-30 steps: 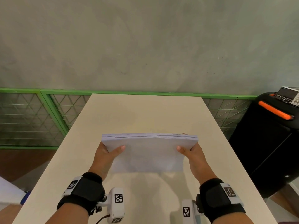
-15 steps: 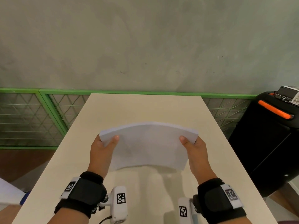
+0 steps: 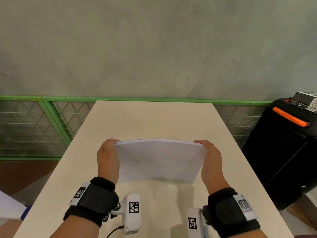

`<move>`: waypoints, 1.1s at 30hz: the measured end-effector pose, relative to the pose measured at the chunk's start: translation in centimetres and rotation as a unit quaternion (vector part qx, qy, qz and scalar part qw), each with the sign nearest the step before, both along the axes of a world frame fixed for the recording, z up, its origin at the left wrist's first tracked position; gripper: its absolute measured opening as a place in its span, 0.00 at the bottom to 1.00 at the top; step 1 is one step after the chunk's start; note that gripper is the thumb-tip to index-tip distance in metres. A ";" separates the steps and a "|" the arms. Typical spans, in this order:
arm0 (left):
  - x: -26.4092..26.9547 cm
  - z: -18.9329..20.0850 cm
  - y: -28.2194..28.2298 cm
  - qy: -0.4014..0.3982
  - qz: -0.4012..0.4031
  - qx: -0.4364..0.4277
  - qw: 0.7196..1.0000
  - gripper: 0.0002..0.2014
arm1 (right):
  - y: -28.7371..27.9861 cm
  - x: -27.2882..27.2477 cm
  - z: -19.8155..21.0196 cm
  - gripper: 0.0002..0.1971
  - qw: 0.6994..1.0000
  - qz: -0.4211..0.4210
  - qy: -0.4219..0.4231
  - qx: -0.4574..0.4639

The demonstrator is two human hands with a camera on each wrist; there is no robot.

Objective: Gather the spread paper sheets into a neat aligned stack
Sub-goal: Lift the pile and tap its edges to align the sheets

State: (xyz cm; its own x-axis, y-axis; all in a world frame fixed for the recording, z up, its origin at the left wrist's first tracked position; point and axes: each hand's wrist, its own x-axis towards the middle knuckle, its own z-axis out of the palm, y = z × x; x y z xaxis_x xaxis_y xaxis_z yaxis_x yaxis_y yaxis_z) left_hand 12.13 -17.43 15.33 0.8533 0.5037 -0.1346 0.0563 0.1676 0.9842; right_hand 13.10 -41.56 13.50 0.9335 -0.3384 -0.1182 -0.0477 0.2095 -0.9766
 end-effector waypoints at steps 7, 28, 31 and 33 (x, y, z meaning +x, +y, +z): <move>0.0 -0.6 0.6 -0.001 -0.013 0.005 1.000 0.14 | -0.5 -0.3 -0.6 0.09 0.999 0.027 -0.019 -0.011; -1.3 -3.2 0.8 -0.017 -0.145 0.081 0.986 0.13 | 1.7 -0.2 2.5 0.41 0.774 0.126 -0.078 -0.615; -1.1 -1.4 0.4 -0.052 -0.158 0.121 0.979 0.16 | 3.2 -0.2 4.0 0.45 0.726 0.174 -0.068 -0.661; -1.1 -0.2 0.4 -0.079 -0.171 0.153 0.970 0.18 | 3.9 -0.4 4.8 0.44 0.723 0.155 -0.092 -0.667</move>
